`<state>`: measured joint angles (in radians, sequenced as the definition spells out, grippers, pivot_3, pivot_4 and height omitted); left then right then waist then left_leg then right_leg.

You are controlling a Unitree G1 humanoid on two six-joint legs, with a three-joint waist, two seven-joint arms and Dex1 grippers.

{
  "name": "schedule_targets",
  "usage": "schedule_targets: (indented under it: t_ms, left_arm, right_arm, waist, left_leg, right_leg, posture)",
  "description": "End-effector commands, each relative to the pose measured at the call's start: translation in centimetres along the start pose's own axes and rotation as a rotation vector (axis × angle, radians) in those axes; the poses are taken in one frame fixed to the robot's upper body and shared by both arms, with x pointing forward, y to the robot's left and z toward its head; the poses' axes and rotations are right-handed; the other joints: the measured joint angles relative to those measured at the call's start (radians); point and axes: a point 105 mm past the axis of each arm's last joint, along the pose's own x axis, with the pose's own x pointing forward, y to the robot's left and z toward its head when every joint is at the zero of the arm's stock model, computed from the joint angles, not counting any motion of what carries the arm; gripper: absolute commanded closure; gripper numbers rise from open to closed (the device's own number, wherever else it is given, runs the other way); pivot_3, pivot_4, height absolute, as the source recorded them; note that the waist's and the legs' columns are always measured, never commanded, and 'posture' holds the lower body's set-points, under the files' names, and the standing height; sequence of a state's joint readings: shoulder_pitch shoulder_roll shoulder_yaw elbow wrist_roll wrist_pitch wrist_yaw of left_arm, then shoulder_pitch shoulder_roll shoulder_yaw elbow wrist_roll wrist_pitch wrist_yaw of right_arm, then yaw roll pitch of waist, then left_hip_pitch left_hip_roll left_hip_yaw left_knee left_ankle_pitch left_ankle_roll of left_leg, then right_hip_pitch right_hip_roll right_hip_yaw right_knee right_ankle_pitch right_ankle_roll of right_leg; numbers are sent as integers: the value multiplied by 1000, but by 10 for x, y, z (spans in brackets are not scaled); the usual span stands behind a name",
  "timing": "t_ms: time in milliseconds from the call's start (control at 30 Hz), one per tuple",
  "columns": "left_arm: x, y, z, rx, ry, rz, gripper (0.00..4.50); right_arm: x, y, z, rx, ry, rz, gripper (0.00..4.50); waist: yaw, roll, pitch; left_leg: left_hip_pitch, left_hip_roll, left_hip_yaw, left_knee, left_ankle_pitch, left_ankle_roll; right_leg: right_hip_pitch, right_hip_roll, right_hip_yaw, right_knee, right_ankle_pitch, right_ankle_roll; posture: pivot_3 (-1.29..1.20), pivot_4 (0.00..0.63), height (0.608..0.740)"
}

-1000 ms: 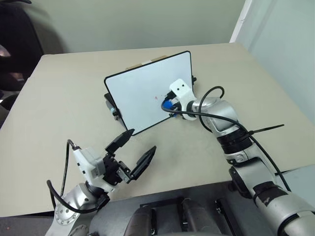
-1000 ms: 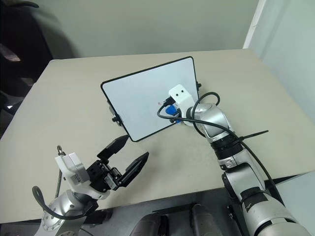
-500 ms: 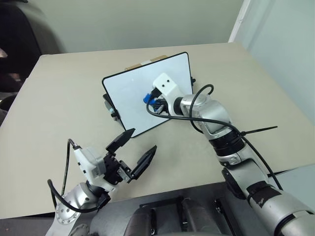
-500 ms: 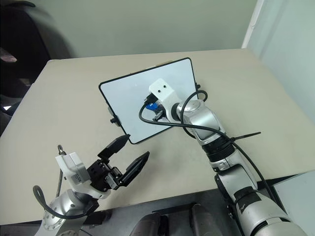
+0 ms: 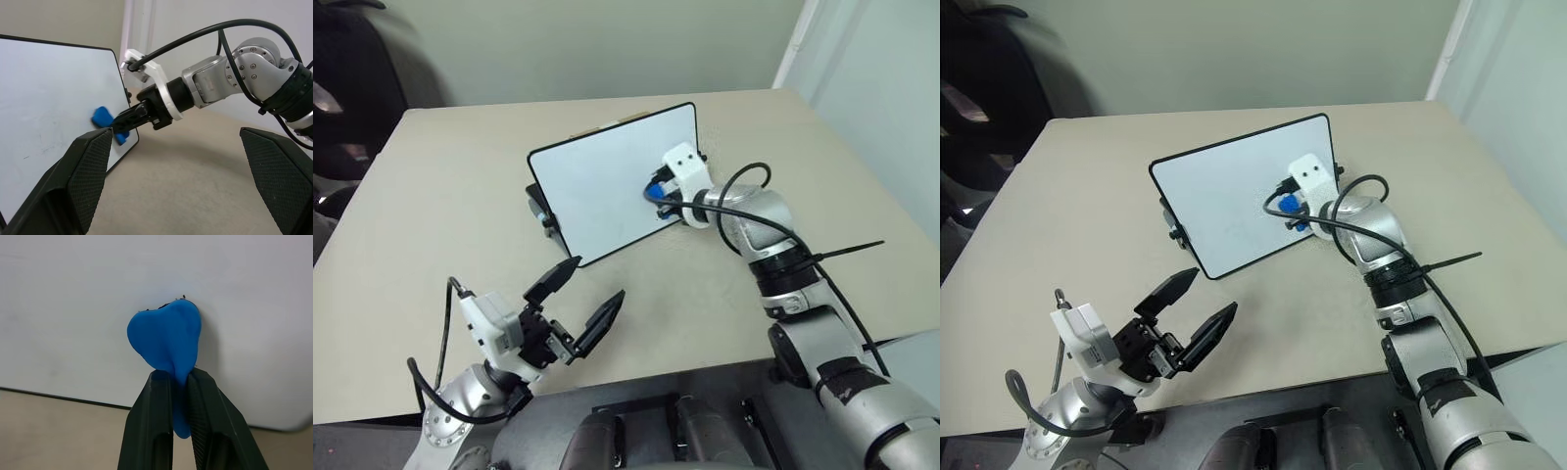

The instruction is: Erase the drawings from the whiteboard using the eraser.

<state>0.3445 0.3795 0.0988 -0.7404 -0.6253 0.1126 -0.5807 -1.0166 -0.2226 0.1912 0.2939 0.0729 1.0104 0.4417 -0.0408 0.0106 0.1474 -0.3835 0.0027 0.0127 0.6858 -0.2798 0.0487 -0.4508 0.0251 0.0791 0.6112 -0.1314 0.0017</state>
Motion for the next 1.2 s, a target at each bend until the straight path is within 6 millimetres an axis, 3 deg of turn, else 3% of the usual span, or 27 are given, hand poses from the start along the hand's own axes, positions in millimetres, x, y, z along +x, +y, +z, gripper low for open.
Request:
schedule_targets:
  t_ms: [33,267,567,800,1200]
  left_arm:
    - [3,-3,6,16,-20,-20,0]
    - [3,-2,6,13,-21,-27,0]
    - [2,-9,8,11,-20,-30,0]
    - [-2,-10,10,12,-26,-8,0]
    - [-1,-9,8,5,-27,-8,0]
  right_arm:
    - [-11,-25,3,0,-17,-96,4195]
    - [-30,-36,-6,15,-33,-100,4195]
    - [-17,-3,31,-8,-126,-9,4195]
    - [-9,24,46,-68,-153,63,4195]
    - [-19,40,78,-129,-237,101,4195]
  waist:
    - [1,0,0]
    - [6,0,0]
    - [-2,0,0]
    - [-8,0,0]
    - [-11,0,0]
  left_leg:
    - [0,0,0,0,0,0]
    - [-3,0,0,-2,-2,-1]
    - [-4,0,1,-4,-2,-1]
    - [-4,0,1,-2,-3,0]
    - [-4,0,1,-3,-1,-3]
  right_leg:
    - [0,0,0,0,0,0]
    - [-1,0,0,-1,-1,1]
    - [-4,0,0,0,-3,1]
    - [-3,0,0,0,-2,0]
    - [-5,1,0,2,-1,-2]
  posture:
    - [0,150,740]
    - [0,150,740]
    - [0,150,740]
    - [0,150,740]
    - [0,150,740]
